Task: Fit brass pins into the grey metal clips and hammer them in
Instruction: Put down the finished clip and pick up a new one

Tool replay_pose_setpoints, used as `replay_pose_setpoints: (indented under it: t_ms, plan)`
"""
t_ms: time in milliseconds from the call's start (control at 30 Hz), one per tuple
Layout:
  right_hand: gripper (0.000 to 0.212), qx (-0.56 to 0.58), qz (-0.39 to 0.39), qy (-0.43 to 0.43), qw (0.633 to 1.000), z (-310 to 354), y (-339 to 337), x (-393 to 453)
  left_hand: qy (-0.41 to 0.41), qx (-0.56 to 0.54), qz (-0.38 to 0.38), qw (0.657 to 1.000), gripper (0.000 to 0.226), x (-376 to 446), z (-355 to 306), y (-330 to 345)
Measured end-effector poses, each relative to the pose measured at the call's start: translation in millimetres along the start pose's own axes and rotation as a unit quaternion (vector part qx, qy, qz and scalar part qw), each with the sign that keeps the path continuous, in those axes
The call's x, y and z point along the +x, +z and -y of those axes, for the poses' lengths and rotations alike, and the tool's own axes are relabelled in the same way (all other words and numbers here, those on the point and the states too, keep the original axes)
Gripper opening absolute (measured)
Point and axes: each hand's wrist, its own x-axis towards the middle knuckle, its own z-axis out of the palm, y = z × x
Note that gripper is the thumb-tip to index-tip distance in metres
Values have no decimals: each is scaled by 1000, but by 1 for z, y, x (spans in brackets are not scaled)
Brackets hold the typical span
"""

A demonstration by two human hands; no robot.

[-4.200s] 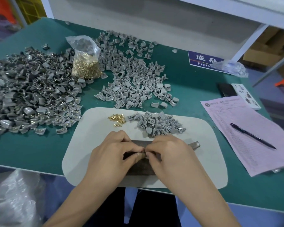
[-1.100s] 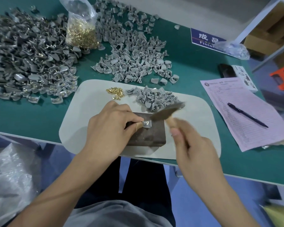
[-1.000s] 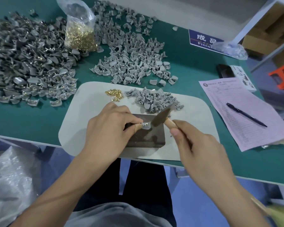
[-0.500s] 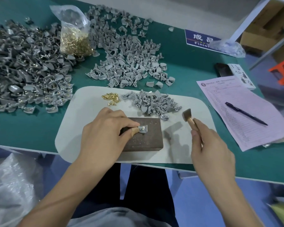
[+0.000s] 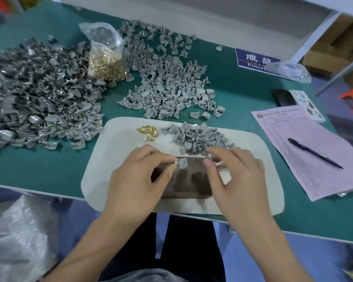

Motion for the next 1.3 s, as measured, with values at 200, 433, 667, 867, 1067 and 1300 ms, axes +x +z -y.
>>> replay_pose_setpoints:
  t_ms: [200, 433, 667, 867, 1067, 1300]
  plan:
    - [13, 69, 65, -117, 989, 68, 33, 34, -56, 1, -77, 995, 11, -8, 32, -31]
    - [4, 69, 212, -213, 951, 140, 86, 62, -100, 98, -133, 981, 20, -25, 89, -76]
    - [6, 37, 297, -239, 924, 176, 127, 79, -174, 146, -120, 966, 15, -29, 116, -89]
    - [4, 34, 270, -218, 937, 182, 139, 89, -187, 105, -131, 968, 35, -18, 112, -86]
    - [4, 88, 265, -198, 940, 170, 128, 94, -137, 53, -156, 977, 20, -14, 94, -82]
    - [7, 130, 213, -38, 968, 81, 84, 96, -87, -40, -50, 994, 5, 14, 75, -56]
